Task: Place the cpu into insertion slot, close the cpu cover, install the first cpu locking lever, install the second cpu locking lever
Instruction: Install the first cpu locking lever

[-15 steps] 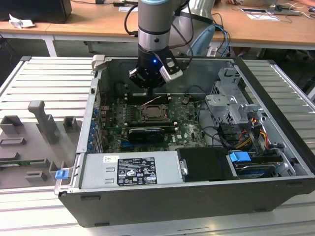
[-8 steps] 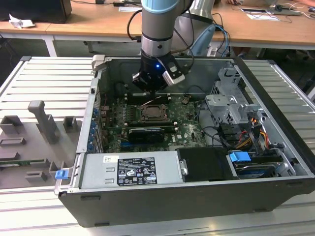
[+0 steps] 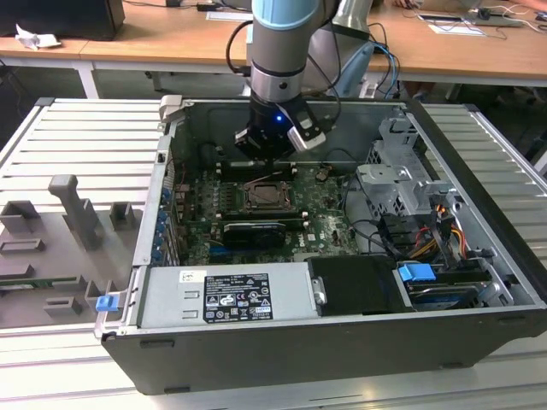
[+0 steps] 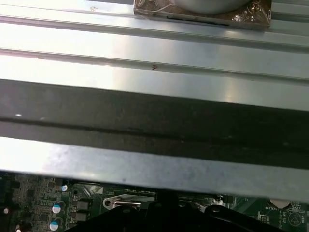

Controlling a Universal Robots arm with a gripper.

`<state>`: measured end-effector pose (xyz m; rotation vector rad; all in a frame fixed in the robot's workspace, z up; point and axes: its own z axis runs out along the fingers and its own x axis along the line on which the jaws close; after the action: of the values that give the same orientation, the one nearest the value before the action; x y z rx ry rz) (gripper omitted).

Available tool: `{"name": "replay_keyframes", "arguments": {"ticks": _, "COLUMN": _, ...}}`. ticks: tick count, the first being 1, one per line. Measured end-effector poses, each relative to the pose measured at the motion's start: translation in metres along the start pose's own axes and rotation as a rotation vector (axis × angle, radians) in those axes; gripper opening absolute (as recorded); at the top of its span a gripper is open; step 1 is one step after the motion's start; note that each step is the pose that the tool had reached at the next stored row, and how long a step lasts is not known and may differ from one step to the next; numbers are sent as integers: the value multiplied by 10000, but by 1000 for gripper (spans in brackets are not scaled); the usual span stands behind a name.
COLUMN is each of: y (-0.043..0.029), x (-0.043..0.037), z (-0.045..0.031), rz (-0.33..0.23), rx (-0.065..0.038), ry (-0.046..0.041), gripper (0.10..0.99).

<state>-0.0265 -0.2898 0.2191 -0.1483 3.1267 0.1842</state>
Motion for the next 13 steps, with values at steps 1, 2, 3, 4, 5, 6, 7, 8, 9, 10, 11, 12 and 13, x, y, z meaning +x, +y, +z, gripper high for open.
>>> {"name": "replay_keyframes", "arguments": {"ticks": 1, "y": -2, "x": -9, "z": 4, "rz": 22, "rx": -3, "ry": -2, "gripper": 106}}
{"name": "replay_keyframes", "arguments": {"ticks": 2, "y": -3, "x": -14, "z": 7, "rz": 25, "rx": -7, "ry": -4, "gripper": 106}}
{"name": "replay_keyframes", "arguments": {"ticks": 3, "y": -3, "x": -19, "z": 11, "rz": 25, "rx": -11, "ry": -5, "gripper": 106}}
{"name": "replay_keyframes", "arguments": {"ticks": 4, "y": -4, "x": -24, "z": 15, "rz": 27, "rx": -11, "ry": -4, "gripper": 106}}
{"name": "replay_keyframes", "arguments": {"ticks": 5, "y": -6, "x": -35, "z": 21, "rz": 30, "rx": -11, "ry": -5, "gripper": 106}}
{"name": "replay_keyframes", "arguments": {"ticks": 6, "y": -8, "x": -44, "z": 27, "rz": 32, "rx": -12, "ry": -5, "gripper": 106}}
{"name": "replay_keyframes", "arguments": {"ticks": 7, "y": -11, "x": -60, "z": 39, "rz": 33, "rx": -11, "ry": -5, "gripper": 106}}
{"name": "replay_keyframes", "arguments": {"ticks": 8, "y": -14, "x": -75, "z": 53, "rz": 33, "rx": -11, "ry": -5, "gripper": 106}}
{"name": "replay_keyframes", "arguments": {"ticks": 9, "y": -15, "x": -79, "z": 61, "rz": 32, "rx": -11, "ry": -5, "gripper": 106}}
{"name": "replay_keyframes", "arguments": {"ticks": 10, "y": -17, "x": -81, "z": 72, "rz": 33, "rx": -11, "ry": -5, "gripper": 106}}
{"name": "replay_keyframes", "arguments": {"ticks": 11, "y": -18, "x": -84, "z": 83, "rz": 33, "rx": -11, "ry": -5, "gripper": 106}}
{"name": "replay_keyframes", "arguments": {"ticks": 12, "y": -20, "x": -87, "z": 92, "rz": 33, "rx": -11, "ry": -4, "gripper": 106}}
{"name": "replay_keyframes", "arguments": {"ticks": 13, "y": -22, "x": -93, "z": 103, "rz": 33, "rx": -10, "ry": -5, "gripper": 106}}
